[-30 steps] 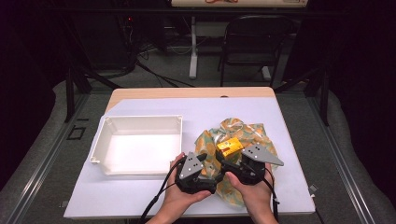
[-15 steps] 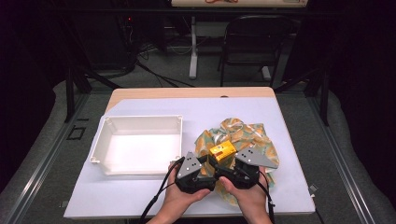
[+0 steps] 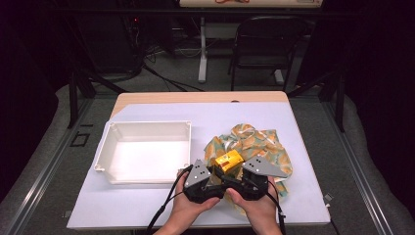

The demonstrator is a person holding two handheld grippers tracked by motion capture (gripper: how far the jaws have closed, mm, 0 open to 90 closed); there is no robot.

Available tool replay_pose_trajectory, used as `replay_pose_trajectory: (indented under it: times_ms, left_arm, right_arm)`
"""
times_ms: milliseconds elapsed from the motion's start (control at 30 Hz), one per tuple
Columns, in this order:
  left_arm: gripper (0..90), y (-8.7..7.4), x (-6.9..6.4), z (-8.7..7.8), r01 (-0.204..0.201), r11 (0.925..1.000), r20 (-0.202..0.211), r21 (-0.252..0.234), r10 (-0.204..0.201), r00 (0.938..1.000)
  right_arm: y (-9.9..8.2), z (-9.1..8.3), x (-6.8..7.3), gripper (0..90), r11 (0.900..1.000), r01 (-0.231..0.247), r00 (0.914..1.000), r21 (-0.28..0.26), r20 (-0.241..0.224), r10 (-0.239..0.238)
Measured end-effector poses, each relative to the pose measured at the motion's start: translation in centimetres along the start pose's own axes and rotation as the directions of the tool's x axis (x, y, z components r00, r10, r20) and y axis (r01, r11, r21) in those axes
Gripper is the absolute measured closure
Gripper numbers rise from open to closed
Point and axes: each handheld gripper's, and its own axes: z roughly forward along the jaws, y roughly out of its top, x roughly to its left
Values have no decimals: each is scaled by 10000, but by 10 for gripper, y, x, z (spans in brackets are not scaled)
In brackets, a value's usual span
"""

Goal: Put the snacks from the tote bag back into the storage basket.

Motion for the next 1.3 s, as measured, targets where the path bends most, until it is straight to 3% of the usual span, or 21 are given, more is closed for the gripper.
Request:
replay_pose_trajectory:
  times_ms: [33, 233, 300, 333, 600, 633, 833, 900, 1000, 1133, 1200, 1300]
  left_arm:
    - [408, 0, -1, 0, 4, 10000, -184, -43, -5, 9998]
    - [414, 0, -2, 0, -59, 10000, -229, -24, 58, 9997]
    - [419, 0, -1, 0, -88, 10000, -34, 21, 88, 10000]
    - [419, 0, -2, 0, -76, 10000, -228, -9, 75, 9997]
    - [418, 0, 0, 0, 2, 10000, 31, -9, -2, 10000]
    - [417, 0, -1, 1, 15, 10000, -113, -10, -15, 9999]
    - [427, 0, 0, 1, -34, 10000, 75, 85, 34, 10000]
    - [442, -1, -2, 0, -76, 10000, -92, 58, 77, 9999]
    - [470, -1, -2, -1, -105, 9999, 202, 47, 104, 9997]
    - [484, -2, -3, -1, 6, 10000, -36, 62, -6, 10000]
    - [493, -3, -2, -2, -13, 9999, 132, 150, 11, 9999]
    - [499, -2, -2, -2, 74, 9999, -161, 140, -72, 9998]
  right_arm:
    - [0, 0, 1, 294, 10000, 0, 10000, 7, -19, 0]
    - [0, 0, 3, 293, 10000, -12, 10000, -30, -90, 12]
    - [0, 0, 4, 293, 10000, 3, 9999, -12, -119, -3]
    - [0, 0, 4, 293, 10000, 34, 9999, -6, -108, -34]
    - [-1, 1, 4, 293, 10000, 38, 9999, 31, -146, -38]
    - [-1, 1, 5, 293, 10000, 33, 9999, 52, -145, -32]
    - [-2, 2, 7, 292, 9999, 112, 9998, 112, -163, -110]
    - [-2, 3, 6, 292, 10000, 43, 9998, 67, -197, -42]
    - [-1, 2, 5, 289, 10000, 10, 9996, 53, -265, -8]
    - [-1, 3, 3, 283, 9999, -45, 9992, 153, -401, 51]
    - [-1, 5, 1, 277, 9996, -101, 9984, 258, -552, 116]
    - [-1, 5, 0, 268, 9996, -151, 9977, 239, -663, 166]
